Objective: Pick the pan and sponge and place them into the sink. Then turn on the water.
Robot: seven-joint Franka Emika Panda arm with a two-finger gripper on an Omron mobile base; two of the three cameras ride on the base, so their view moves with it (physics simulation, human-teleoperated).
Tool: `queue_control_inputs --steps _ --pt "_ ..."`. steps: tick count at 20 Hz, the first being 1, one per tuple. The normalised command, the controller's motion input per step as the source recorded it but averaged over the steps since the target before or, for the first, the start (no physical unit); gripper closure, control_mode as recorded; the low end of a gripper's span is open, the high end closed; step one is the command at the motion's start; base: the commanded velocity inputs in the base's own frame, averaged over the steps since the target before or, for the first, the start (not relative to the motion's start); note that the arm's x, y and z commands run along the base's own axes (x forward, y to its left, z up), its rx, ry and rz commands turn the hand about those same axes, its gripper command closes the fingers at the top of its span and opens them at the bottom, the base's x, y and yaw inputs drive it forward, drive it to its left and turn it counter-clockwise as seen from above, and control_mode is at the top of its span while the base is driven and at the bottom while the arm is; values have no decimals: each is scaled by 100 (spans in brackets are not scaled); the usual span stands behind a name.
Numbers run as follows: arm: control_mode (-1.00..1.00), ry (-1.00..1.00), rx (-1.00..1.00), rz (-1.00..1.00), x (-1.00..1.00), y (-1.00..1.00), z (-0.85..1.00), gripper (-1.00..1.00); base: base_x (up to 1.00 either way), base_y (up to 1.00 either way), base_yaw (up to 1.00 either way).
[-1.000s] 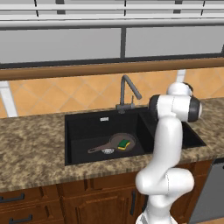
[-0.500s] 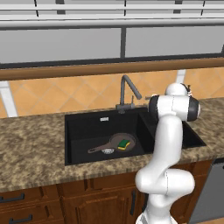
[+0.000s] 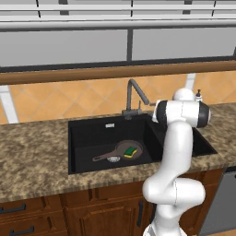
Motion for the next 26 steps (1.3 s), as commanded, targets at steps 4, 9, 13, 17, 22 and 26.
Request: queue_control_inputs --steps 4,9,13,17,22,26 --pt "-100 0 1 0 21 0 0 -100 0 0 0" --pt "-100 0 0 0 28 0 0 -100 0 0 0" --pt "-100 1 0 0 33 0 -3 -100 0 0 0" --pt "-100 5 0 0 40 0 -26 -100 0 0 0" --pt "-100 6 0 0 36 0 -36 -100 0 0 0" --pt "-100 2 0 0 32 0 -17 -100 0 0 0"
